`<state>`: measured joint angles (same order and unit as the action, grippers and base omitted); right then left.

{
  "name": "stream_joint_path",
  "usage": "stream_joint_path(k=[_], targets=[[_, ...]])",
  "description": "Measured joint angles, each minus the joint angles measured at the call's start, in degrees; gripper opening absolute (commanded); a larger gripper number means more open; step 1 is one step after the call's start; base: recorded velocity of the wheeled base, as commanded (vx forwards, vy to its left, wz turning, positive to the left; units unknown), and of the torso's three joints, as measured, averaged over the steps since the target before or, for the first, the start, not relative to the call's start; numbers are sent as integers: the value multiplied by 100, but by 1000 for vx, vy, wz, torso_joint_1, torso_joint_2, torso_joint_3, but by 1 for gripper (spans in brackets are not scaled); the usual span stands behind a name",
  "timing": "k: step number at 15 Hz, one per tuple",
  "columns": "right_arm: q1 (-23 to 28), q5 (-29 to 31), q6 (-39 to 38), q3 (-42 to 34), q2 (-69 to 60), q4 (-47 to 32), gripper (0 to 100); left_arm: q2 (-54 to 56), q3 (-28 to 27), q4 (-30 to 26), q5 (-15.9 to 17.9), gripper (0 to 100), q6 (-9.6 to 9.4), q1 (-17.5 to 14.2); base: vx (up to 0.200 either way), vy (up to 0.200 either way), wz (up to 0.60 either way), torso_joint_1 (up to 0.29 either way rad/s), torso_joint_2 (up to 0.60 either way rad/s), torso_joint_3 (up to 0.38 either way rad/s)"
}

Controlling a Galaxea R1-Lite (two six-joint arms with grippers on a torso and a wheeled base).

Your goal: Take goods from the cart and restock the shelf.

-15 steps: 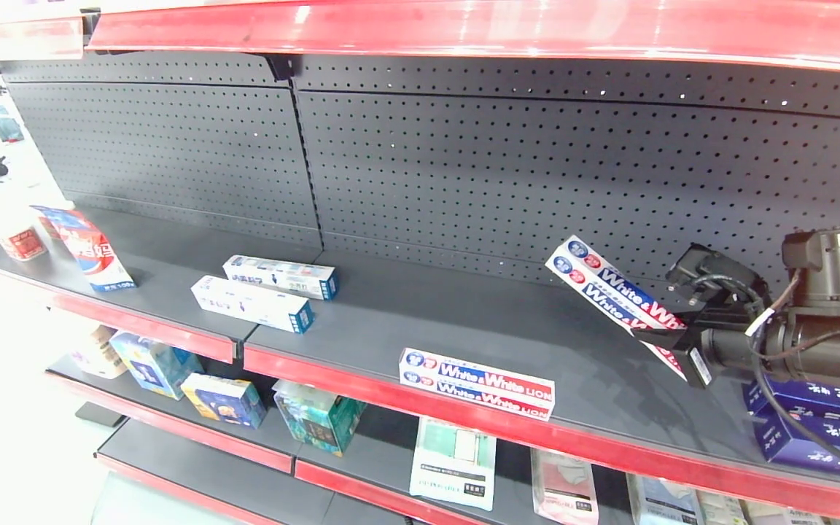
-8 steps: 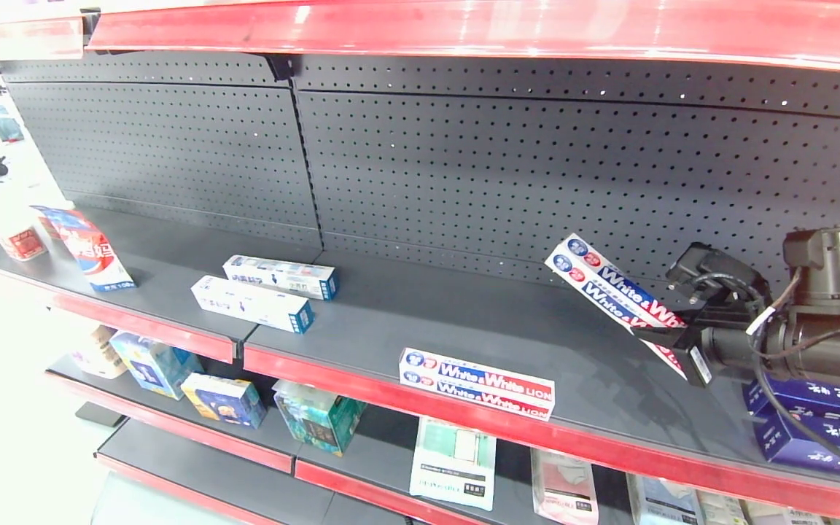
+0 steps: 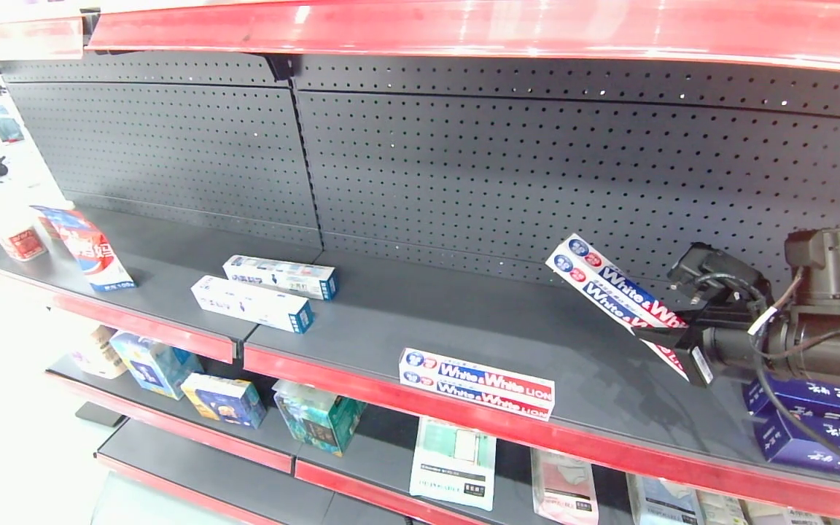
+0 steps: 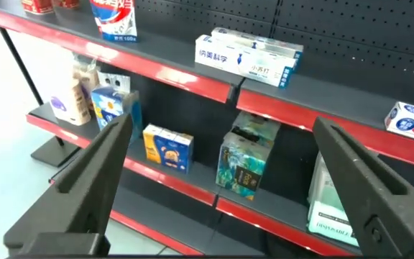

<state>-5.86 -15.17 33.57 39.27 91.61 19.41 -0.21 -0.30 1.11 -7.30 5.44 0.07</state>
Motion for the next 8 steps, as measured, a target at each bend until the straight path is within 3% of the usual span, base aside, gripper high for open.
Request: stream_joint_path(k=[8], targets=[[5,-111,-2,161,67,5,0,5,4,0,-5,100,-18,2,0,0,0,0,0,0]])
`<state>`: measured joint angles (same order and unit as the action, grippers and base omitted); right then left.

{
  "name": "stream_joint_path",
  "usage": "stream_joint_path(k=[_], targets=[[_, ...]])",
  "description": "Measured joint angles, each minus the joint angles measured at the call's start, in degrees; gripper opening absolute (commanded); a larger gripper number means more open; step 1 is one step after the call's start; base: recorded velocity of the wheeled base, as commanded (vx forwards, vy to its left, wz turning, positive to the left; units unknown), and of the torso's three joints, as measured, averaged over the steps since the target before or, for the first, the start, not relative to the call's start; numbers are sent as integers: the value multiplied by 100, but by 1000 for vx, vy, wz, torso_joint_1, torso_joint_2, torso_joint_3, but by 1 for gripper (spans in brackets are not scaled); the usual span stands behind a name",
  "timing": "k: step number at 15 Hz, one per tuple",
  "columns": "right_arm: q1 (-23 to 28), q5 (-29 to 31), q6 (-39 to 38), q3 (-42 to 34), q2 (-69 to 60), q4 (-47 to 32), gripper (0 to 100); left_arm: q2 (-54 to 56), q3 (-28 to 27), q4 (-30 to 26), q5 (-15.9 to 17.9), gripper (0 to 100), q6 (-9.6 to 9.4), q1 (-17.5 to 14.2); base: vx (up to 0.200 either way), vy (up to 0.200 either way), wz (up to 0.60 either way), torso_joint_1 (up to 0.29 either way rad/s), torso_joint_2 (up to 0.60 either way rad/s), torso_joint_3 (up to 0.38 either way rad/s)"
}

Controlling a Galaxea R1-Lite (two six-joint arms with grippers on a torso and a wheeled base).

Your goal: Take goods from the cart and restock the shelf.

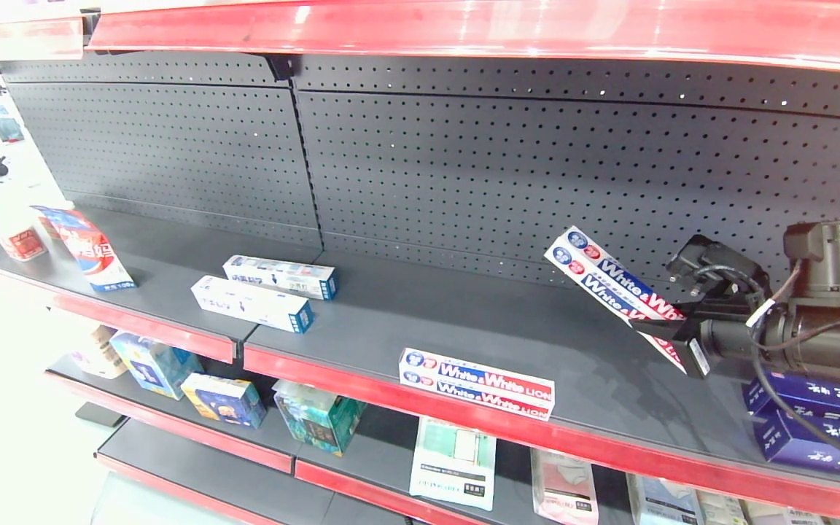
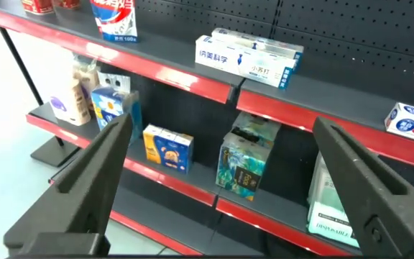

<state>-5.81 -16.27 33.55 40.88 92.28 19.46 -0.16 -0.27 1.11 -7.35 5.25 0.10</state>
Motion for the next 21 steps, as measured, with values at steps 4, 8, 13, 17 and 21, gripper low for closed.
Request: stream_joint_path(k=[4,8,13,17,21], targets=[[-5,-332,406,85,278,-6,0,0,2,1,0,100,-1,0,0,0,0,0,0,0],[255,-925,764,256,717,5,0,0,2,1,-1,100,0,0,0,0,0,0,0,0],[386,-1367,1219,455,1292,-5,0,0,0,1,0,100,-1,0,0,0,0,0,0,0],[375,-1553,1399,945,1803,-239,0,0,0,1,0,100,0,0,0,0,0,0,0,0],[55,-1545,1386,1502,2089,-947,0,0,0,1,-1,100,0,1,0,0,0,0,0,0]])
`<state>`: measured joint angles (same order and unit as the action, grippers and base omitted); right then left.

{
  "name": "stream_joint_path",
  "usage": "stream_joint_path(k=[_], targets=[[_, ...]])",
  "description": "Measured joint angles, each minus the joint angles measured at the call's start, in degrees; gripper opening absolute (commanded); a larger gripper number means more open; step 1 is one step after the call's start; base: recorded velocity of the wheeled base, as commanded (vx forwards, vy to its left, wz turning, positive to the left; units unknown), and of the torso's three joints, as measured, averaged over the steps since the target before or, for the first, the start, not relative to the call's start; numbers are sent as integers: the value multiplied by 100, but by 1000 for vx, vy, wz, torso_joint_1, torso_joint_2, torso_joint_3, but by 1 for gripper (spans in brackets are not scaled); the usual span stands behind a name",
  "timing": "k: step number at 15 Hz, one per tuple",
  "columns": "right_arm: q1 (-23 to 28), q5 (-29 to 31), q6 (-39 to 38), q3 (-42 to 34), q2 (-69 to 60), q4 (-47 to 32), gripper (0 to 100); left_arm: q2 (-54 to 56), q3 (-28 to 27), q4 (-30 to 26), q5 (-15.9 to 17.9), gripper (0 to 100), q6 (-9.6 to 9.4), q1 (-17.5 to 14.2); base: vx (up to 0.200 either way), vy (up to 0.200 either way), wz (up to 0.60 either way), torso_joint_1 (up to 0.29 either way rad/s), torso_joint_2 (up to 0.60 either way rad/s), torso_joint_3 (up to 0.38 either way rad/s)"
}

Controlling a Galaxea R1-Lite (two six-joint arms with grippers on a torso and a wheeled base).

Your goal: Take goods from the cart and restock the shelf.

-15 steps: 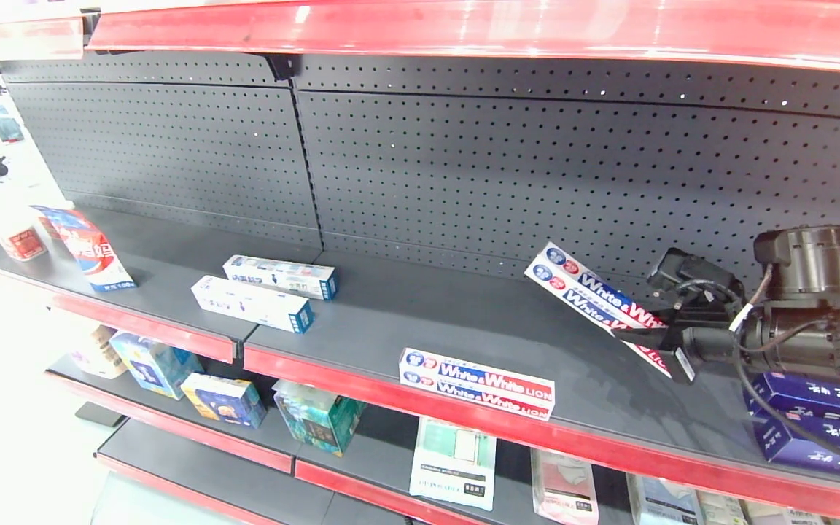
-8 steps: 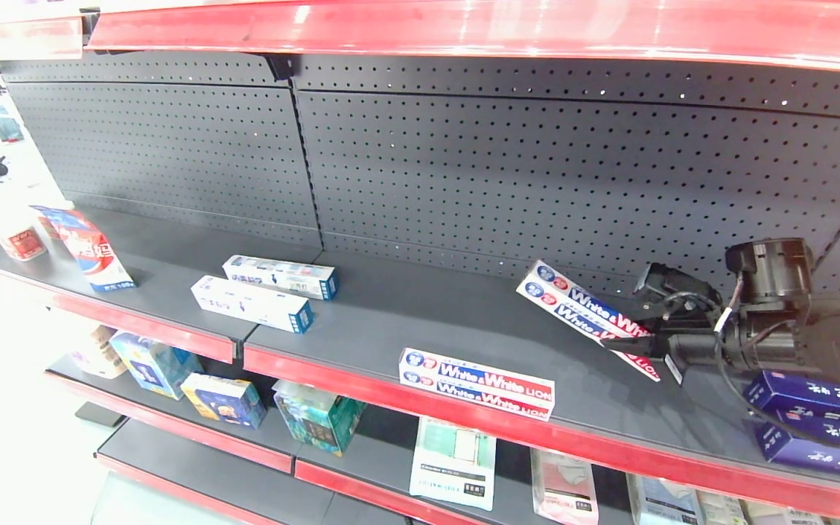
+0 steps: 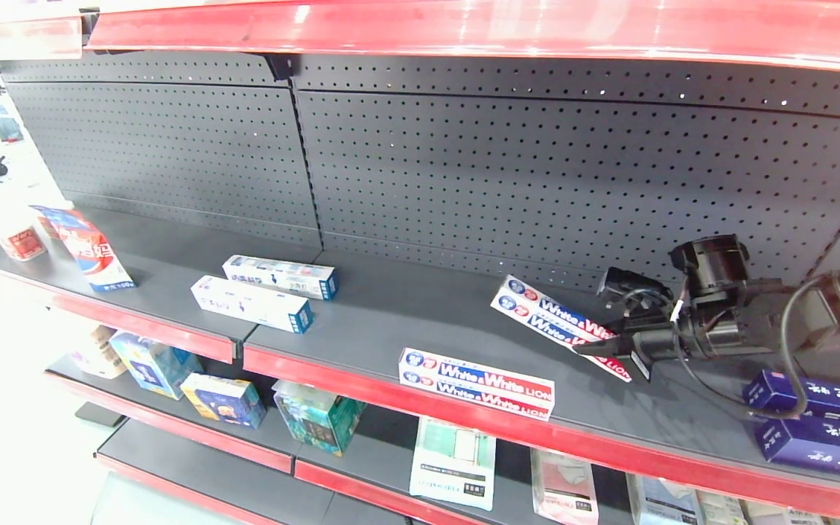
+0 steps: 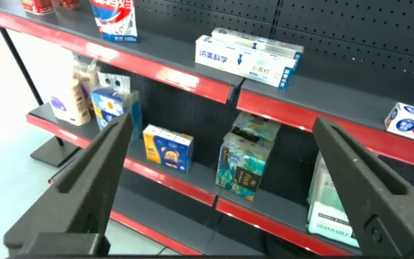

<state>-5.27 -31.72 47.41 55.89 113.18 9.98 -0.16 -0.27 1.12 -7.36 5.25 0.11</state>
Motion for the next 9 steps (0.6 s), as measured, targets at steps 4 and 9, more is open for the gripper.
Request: stream_joint_path(k=[4,9], targets=[[-399,55,-329,352,251,-24,0,0,0,-1,0,100,-1,-1,0,0,0,0,0,0],[-727,216,-391,833,505,-583,0,0,0,0,0,100,0,-1,0,0,0,0,0,0]])
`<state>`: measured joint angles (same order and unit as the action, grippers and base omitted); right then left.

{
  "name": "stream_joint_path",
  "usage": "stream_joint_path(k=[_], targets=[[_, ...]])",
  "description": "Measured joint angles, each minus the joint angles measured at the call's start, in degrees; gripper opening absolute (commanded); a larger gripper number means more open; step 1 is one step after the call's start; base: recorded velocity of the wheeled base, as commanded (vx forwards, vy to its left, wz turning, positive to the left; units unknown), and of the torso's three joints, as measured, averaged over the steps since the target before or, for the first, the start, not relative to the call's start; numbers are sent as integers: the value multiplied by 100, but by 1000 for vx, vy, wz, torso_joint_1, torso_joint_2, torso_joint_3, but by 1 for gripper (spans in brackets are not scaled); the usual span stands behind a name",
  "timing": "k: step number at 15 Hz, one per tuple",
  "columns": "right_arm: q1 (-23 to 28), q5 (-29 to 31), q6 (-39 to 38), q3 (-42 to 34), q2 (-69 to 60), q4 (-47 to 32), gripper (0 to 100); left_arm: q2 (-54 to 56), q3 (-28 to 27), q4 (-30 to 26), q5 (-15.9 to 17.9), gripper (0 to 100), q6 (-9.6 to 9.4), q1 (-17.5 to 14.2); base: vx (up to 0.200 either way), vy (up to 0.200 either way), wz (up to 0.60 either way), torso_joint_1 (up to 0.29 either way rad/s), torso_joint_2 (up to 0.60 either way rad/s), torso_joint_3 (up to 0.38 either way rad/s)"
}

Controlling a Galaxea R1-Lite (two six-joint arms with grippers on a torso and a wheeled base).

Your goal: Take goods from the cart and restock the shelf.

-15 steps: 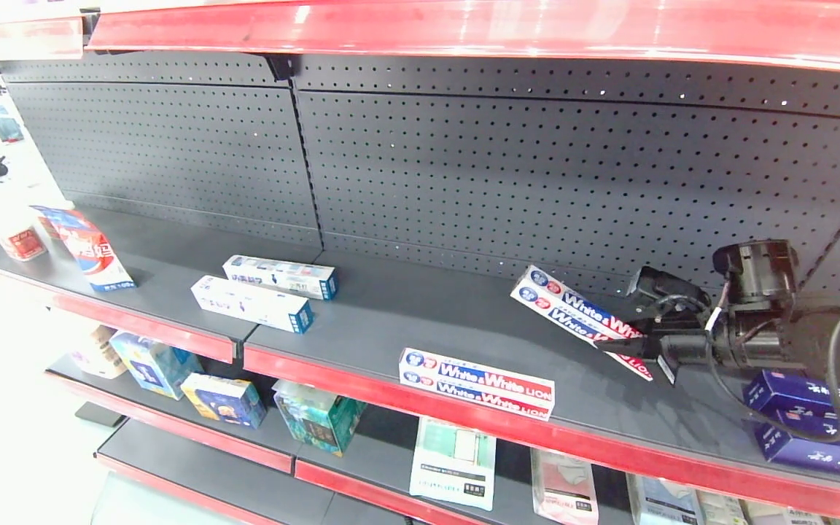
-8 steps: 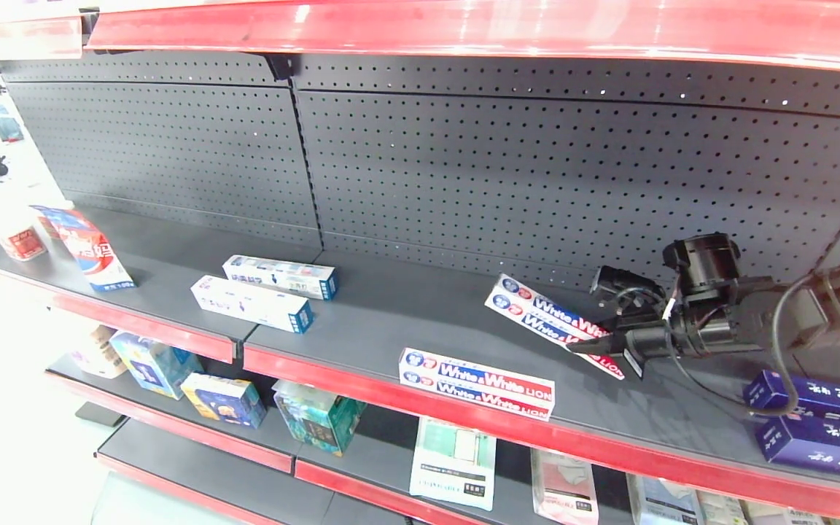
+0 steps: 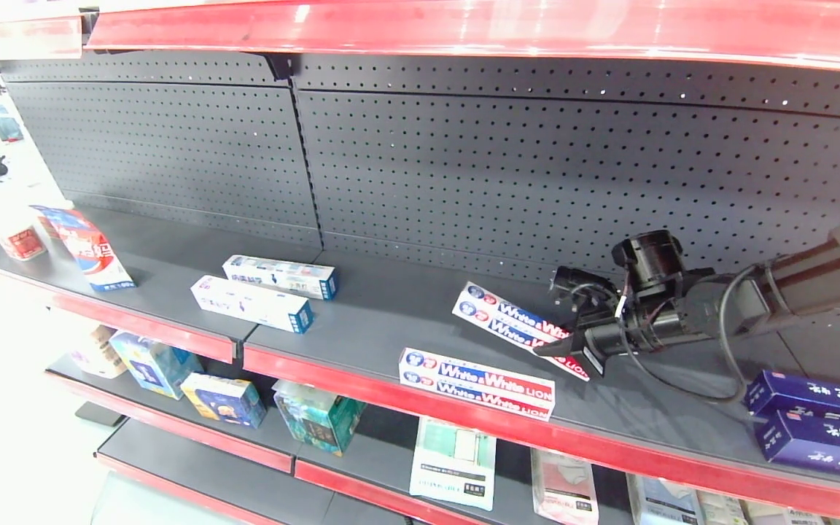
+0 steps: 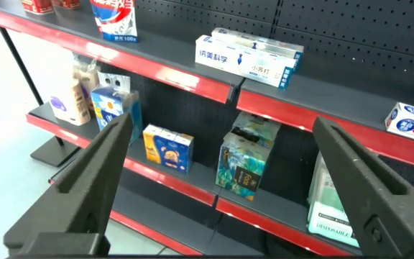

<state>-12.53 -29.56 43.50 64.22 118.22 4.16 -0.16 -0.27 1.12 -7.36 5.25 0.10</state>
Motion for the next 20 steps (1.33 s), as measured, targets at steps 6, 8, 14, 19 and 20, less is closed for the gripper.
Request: stream_joint_path(k=[6,8,14,19,20], targets=[[-171,222,101,363,300,-4,0,0,0,0,0,100,0,0,0,0,0,0,0,0],[-168,268,155,471,405,-15,0,0,0,0,0,100,0,0,0,0,0,0,0,0],[-161,516,533,581,529,-33,0,0,0,0,0,100,0,-2,0,0,0,0,0,0],[-171,855,831,653,600,-33,0,2,0,-1,0,100,0,0,0,0,0,0,0,0],[-157,914,906,647,606,-30,0,0,0,-1,0,100,0,0,0,0,0,0,0,0]])
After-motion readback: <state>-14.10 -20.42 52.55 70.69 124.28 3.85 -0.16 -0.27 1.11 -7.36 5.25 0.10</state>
